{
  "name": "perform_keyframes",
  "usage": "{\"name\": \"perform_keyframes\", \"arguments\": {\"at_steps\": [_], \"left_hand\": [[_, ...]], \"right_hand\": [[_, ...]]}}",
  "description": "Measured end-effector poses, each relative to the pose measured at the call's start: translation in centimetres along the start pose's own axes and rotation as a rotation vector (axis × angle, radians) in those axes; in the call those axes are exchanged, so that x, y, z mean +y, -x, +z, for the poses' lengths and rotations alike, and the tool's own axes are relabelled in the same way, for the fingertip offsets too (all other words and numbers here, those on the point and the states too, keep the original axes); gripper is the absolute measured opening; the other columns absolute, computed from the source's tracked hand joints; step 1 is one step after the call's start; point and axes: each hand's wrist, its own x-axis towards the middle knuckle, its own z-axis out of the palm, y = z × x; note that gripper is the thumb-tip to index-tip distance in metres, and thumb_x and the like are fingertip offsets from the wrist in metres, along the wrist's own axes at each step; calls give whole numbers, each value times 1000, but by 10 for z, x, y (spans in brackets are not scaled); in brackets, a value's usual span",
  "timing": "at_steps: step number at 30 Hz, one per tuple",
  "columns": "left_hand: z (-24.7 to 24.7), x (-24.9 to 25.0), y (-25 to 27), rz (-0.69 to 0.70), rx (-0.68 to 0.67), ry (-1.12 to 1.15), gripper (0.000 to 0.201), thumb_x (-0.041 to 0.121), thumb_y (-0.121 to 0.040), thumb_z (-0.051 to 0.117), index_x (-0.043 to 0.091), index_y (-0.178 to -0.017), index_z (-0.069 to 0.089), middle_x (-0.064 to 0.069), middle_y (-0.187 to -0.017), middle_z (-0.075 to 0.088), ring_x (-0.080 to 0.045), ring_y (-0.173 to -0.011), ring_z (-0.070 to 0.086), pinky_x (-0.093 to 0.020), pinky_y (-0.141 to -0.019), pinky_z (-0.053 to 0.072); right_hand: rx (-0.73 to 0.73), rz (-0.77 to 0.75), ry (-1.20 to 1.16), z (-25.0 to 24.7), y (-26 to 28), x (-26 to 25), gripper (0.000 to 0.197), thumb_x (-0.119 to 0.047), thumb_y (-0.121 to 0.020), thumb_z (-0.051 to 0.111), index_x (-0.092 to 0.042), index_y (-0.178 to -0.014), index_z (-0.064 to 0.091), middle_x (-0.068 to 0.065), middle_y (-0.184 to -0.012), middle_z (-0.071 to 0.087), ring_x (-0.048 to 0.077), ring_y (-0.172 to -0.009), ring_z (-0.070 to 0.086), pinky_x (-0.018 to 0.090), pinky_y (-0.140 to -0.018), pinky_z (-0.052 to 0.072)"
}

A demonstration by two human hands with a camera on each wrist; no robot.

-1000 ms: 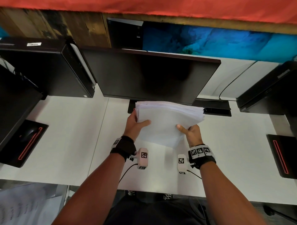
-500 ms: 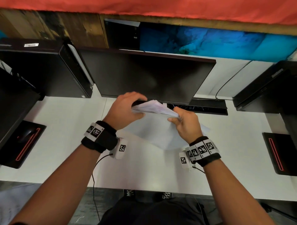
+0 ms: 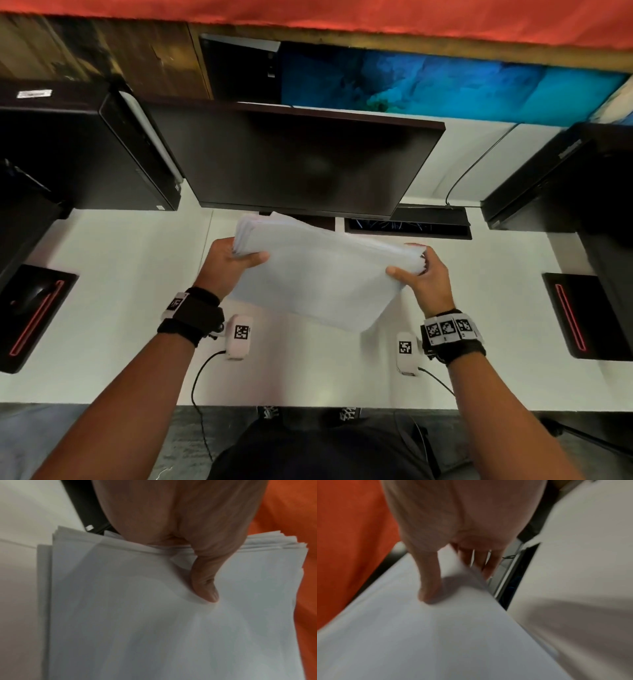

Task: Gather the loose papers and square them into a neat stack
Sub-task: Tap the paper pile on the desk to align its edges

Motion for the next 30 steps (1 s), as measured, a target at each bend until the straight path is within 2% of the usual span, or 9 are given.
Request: {"name": "perform_keyframes", "arguments": {"at_steps": [4,7,12,14,18,22,25,28,30], "left_hand": [[5,-18,-1,-43,91,127,15,21,-76,86,26,-89,82,3,-89,81,-17,-81,77,-34,-75,60],[16,-30,0,-43,150,177,13,21,-80,84,26,-91,81,4,-91,81,-20,-87,76,-35,-78,61],[51,-49,11,-35,202,200,19,14,-95,70,29,-107,69,19,-93,78,-2,-95,72,-16,-86,57],[62,-61,15,-31,203,172,23,13,-98,66,24,-118,65,10,-106,73,-13,-106,68,-14,-92,52],[68,-83,17,-114,206,194,31,2,-92,71,24,-114,70,2,-109,75,-23,-111,69,-32,-103,53],[54,-85,8,-121,216,235,52,-15,-77,71,9,-123,66,-6,-114,73,-21,-107,69,-27,-92,55],[47,-77,-1,-109,192,263,63,-26,-74,61,14,-123,59,-7,-107,65,-18,-99,64,-17,-82,53],[44,-74,-6,-96,150,283,62,-18,-70,63,19,-120,58,-11,-109,63,-17,-98,62,-16,-78,52],[42,-73,-8,-91,153,262,61,-5,-67,64,18,-122,57,-6,-109,62,-16,-99,60,-20,-80,50]], "right_hand": [[-114,129,-239,14,1,14,49,7,-77,79,-10,-121,67,2,-108,78,18,-99,76,30,-80,62],[43,78,-269,30,4,16,36,8,-79,78,-10,-111,71,-4,-96,79,10,-88,76,27,-78,62],[260,8,-352,67,15,28,29,1,-86,76,-14,-111,73,6,-110,76,19,-102,70,34,-96,56],[298,51,-311,76,15,42,32,-2,-88,75,-12,-118,71,8,-115,74,23,-109,69,43,-105,53],[286,156,-239,76,18,68,52,-18,-80,83,-18,-129,65,4,-122,72,26,-118,66,52,-109,48],[237,141,-190,55,11,67,68,-22,-68,90,-29,-128,58,6,-126,68,27,-118,64,53,-106,50],[180,107,-162,41,4,53,72,-14,-67,90,-29,-127,53,8,-133,58,25,-123,58,51,-111,45],[83,75,-81,34,0,45,72,-4,-71,89,-33,-127,53,0,-130,56,16,-115,58,47,-110,46],[74,61,-67,31,-3,43,71,-10,-69,91,-40,-124,56,2,-129,56,23,-119,58,51,-109,47]]}}
